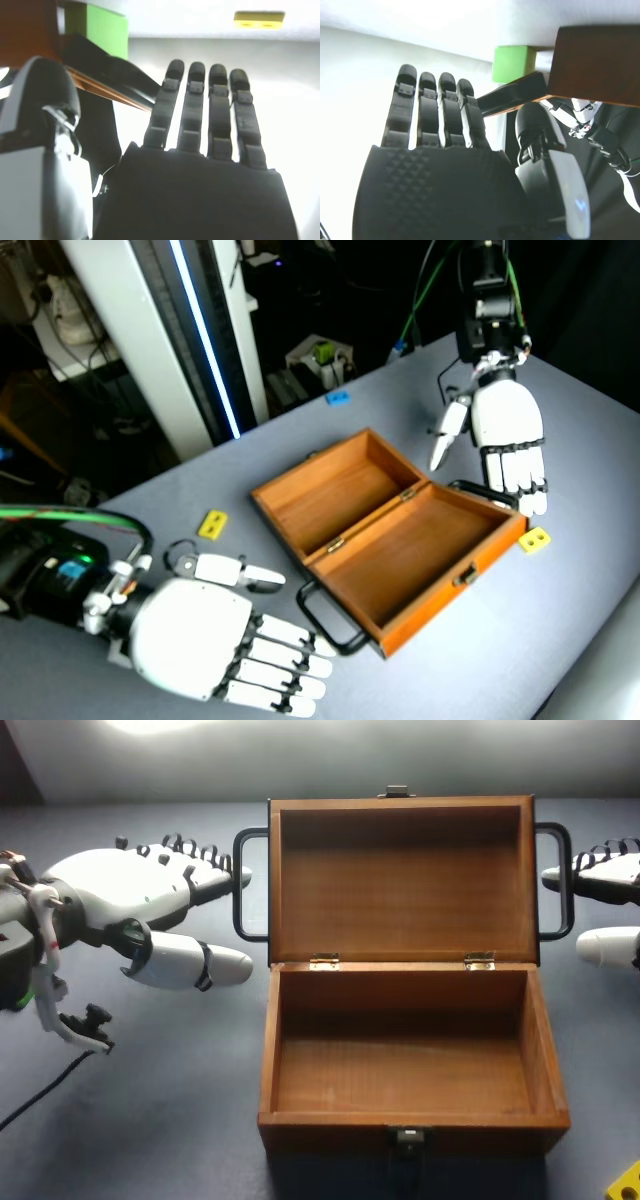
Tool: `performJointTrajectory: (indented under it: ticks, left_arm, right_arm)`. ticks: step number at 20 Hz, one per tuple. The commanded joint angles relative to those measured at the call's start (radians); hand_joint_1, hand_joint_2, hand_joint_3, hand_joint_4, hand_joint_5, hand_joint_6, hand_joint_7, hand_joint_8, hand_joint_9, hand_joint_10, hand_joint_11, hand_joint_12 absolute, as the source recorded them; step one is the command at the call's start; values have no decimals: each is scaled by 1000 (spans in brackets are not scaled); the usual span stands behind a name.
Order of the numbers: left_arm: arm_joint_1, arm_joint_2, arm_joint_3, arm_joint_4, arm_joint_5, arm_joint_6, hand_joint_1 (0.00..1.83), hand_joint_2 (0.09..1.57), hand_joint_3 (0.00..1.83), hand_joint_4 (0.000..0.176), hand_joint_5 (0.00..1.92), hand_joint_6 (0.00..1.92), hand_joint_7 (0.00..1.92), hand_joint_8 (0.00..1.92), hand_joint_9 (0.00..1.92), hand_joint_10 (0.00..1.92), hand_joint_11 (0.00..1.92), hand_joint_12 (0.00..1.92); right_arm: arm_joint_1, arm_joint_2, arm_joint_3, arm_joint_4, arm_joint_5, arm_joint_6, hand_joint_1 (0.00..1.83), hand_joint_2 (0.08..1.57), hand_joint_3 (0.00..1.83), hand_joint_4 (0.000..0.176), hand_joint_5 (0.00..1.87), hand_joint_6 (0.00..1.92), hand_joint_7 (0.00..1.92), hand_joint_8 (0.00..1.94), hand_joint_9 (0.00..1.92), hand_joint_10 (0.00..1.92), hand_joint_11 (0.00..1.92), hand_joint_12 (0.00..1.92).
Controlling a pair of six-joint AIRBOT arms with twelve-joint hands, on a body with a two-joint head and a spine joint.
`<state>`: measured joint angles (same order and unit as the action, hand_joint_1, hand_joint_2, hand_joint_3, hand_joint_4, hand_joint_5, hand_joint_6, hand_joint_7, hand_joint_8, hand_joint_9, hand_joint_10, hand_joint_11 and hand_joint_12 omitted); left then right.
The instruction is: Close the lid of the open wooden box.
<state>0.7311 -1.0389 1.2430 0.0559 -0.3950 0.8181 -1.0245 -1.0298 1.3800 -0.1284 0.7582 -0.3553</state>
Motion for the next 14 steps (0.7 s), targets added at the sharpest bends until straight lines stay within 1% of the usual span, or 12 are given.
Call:
performJointTrajectory:
  ticks: [1, 3, 4, 7, 9, 11, 13, 14]
  left_arm:
    - [-5, 8, -11, -3, -175, -4, 0, 1154, 0, 2, 0, 0, 0, 0, 7, 3, 0, 0]
    - [9, 31, -38, -9, -223, -4, 0, 1167, 0, 4, 0, 0, 0, 0, 17, 6, 0, 0]
    - [14, 40, -49, -13, -244, -4, 0, 1176, 0, 0, 0, 0, 0, 0, 30, 11, 0, 0]
    - [33, 76, -87, -15, -299, -4, 0, 1195, 4, 0, 0, 0, 0, 0, 21, 5, 0, 0]
    - [52, 96, -111, -16, -329, -4, 0, 1228, 15, 0, 0, 0, 32, 10, 69, 19, 34, 15]
    - [80, 122, -139, -20, -368, -9, 0, 1194, 0, 0, 0, 0, 18, 2, 63, 10, 19, 8]
    - [106, 145, -163, -34, -408, -9, 0, 1259, 25, 0, 0, 0, 11, 1, 36, 1, 20, 9]
    - [111, 150, -168, -37, -416, -9, 0, 1259, 25, 0, 0, 0, 11, 1, 36, 1, 20, 9]
  right_arm:
    - [19, 9, -8, 4, 171, 15, 0, 1396, 0, 0, 128, 0, 121, 0, 71, 0, 91, 9]
    - [19, 27, -29, -6, 199, 15, 0, 1399, 0, 0, 140, 5, 130, 3, 71, 0, 77, 2]
    - [19, 35, -38, -7, 213, 15, 0, 1390, 0, 0, 132, 1, 123, 0, 61, 0, 69, 0]
    - [19, 61, -71, -18, 258, 15, 0, 1372, 0, 0, 105, 0, 100, 0, 38, 0, 56, 0]
    - [19, 78, -90, -31, 270, 15, 0, 1360, 0, 0, 93, 0, 101, 1, 47, 5, 78, 10]
    - [19, 97, -117, -42, 296, 15, 5, 1367, 0, 0, 75, 0, 80, 0, 30, 0, 53, 2]
    - [18, 109, -146, -47, 337, 15, 147, 1371, 0, 0, 76, 2, 73, 1, 27, 2, 32, 3]
    - [18, 112, -153, -51, 345, 15, 147, 1371, 0, 0, 76, 2, 73, 1, 27, 2, 32, 3]
